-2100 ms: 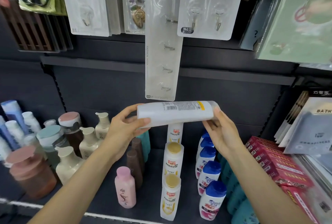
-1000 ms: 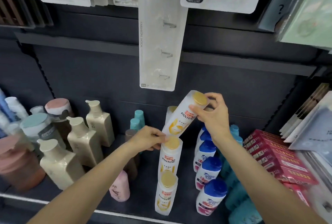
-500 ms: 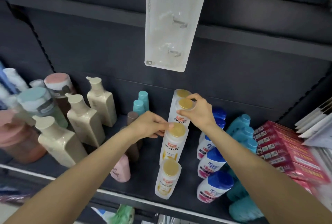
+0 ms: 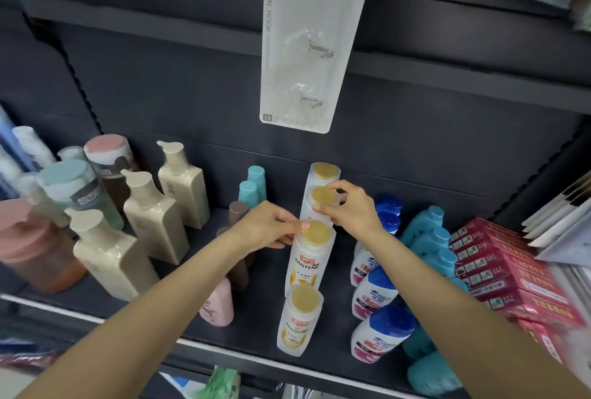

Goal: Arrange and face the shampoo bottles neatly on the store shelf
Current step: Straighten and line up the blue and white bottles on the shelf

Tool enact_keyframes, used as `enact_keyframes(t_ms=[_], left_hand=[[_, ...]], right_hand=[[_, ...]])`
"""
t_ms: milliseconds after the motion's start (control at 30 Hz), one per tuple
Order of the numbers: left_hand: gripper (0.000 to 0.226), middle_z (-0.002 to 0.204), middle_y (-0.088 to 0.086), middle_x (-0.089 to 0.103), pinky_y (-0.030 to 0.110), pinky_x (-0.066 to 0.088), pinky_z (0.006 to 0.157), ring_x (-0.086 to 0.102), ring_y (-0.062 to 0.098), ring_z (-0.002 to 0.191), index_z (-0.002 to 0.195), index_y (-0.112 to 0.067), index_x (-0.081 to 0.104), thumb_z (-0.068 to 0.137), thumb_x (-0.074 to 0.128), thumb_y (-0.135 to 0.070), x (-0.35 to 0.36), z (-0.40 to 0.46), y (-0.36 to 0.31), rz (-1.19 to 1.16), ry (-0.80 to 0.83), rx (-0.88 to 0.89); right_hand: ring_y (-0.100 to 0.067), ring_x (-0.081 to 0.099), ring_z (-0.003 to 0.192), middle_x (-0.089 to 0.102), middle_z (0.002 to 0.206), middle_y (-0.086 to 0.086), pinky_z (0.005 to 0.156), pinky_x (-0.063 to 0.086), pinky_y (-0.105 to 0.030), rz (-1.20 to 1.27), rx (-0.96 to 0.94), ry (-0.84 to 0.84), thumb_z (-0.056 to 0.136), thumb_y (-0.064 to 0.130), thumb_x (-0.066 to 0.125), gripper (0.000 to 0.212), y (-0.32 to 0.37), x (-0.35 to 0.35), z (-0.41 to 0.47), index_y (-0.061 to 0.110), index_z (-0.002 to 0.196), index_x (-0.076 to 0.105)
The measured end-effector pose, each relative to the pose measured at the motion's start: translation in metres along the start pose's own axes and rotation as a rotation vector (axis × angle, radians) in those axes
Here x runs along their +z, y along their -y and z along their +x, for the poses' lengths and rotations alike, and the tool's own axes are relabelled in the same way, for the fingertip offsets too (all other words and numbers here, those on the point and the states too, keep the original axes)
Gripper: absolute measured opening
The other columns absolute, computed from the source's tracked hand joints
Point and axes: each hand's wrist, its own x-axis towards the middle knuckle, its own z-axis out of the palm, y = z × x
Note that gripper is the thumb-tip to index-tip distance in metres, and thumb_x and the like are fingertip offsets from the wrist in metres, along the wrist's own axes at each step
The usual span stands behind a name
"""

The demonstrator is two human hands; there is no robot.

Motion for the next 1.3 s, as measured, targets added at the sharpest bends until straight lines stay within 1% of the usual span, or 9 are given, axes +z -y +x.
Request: enact_keyframes(t_ms=[133,233,400,567,733,867,933,1067,1300], left_hand=[[0.026,0.092,-0.001,0.071,0.016,0.052,0.069,0.067,0.01,0.085,0.099,-0.013,0.069,0.086,0.064,-0.036,0.004,-0.006,-0.002,0.083,-0.049,0.087],[0.041,0.103,-0.004,0.068,0.019,0.051,0.079,0.064,0.009,0.097,0.114,-0.017,0.063,0.083,0.066,-0.043,0.009,-0.009,-0.004,0.238,-0.104,0.233],[0.057,0.109,-0.001,0.062,0.033,0.052,0.086,0.058,0.016,0.101,0.118,-0.019,0.055,0.07,0.079,-0.038,0.021,-0.014,-0.013,0.595,-0.013,0.294],[0.051,0.103,0.003,0.063,0.034,0.054,0.077,0.061,0.02,0.094,0.113,-0.015,0.055,0.071,0.078,-0.033,0.022,-0.023,-0.02,0.671,-0.051,0.271],[0.044,0.094,-0.006,0.064,0.026,0.049,0.078,0.059,0.012,0.09,0.107,-0.021,0.06,0.07,0.077,-0.037,0.003,-0.054,-0.027,0.458,-0.261,0.324],[0.033,0.088,-0.014,0.064,0.005,0.042,0.065,0.059,0.001,0.082,0.102,-0.024,0.064,0.072,0.079,-0.029,-0.023,-0.082,-0.04,0.23,-0.431,0.421],[0.031,0.09,-0.015,0.065,0.008,0.045,0.065,0.061,0.002,0.083,0.101,-0.024,0.064,0.074,0.078,-0.028,-0.033,-0.092,-0.043,0.104,-0.449,0.452],[0.027,0.094,-0.003,0.071,0.039,0.058,0.079,0.068,0.018,0.092,0.097,-0.03,0.068,0.072,0.079,-0.032,-0.048,-0.106,-0.047,-0.212,-0.479,0.455],[0.029,0.105,0.011,0.069,0.027,0.058,0.076,0.067,0.019,0.095,0.113,-0.013,0.065,0.085,0.067,-0.019,-0.065,-0.126,-0.051,-0.581,-0.475,0.444]], right_hand=[[-0.024,0.06,0.106,0.061,0.111,-0.005,0.09,0.053,-0.041,-0.002,0.011,0.017,0.075,0.027,0.078,0.058,-0.003,-0.003,-0.004,0.017,0.126,0.055],[-0.022,0.059,0.111,0.062,0.121,-0.007,0.096,0.048,-0.034,-0.007,0.02,0.012,0.078,0.026,0.076,0.059,-0.005,-0.007,-0.008,0.013,0.131,0.053],[-0.021,0.063,0.107,0.066,0.115,-0.007,0.095,0.05,-0.035,0.113,0.044,0.003,0.078,0.013,0.076,0.047,-0.007,-0.016,-0.025,0.012,0.121,0.059],[-0.015,0.063,0.097,0.065,0.111,-0.004,0.083,0.052,-0.026,0.144,0.053,0.007,0.08,0.013,0.073,0.042,-0.005,-0.023,-0.044,0.012,0.12,0.061],[-0.016,0.066,0.098,0.071,0.101,-0.005,0.088,0.051,-0.029,0.162,0.049,0.036,0.082,0.011,0.071,0.029,-0.001,-0.027,-0.062,0.012,0.11,0.067],[-0.01,0.061,0.099,0.068,0.107,-0.001,0.074,0.045,-0.018,0.176,0.065,0.055,0.088,0.016,0.065,0.025,0.008,-0.028,-0.075,0.013,0.112,0.066],[-0.011,0.058,0.103,0.066,0.108,0.002,0.075,0.045,-0.021,0.2,0.087,0.05,0.091,0.021,0.062,0.025,0.013,-0.028,-0.08,0.014,0.114,0.066],[-0.017,0.06,0.105,0.067,0.109,-0.002,0.075,0.048,-0.023,0.263,0.134,0.052,0.093,0.026,0.057,0.023,0.02,-0.025,-0.09,0.016,0.113,0.066],[-0.025,0.067,0.1,0.069,0.107,-0.016,0.088,0.053,-0.035,0.663,0.314,0.108,0.086,0.051,0.057,0.051,0.036,-0.028,-0.115,0.008,0.112,0.062]])
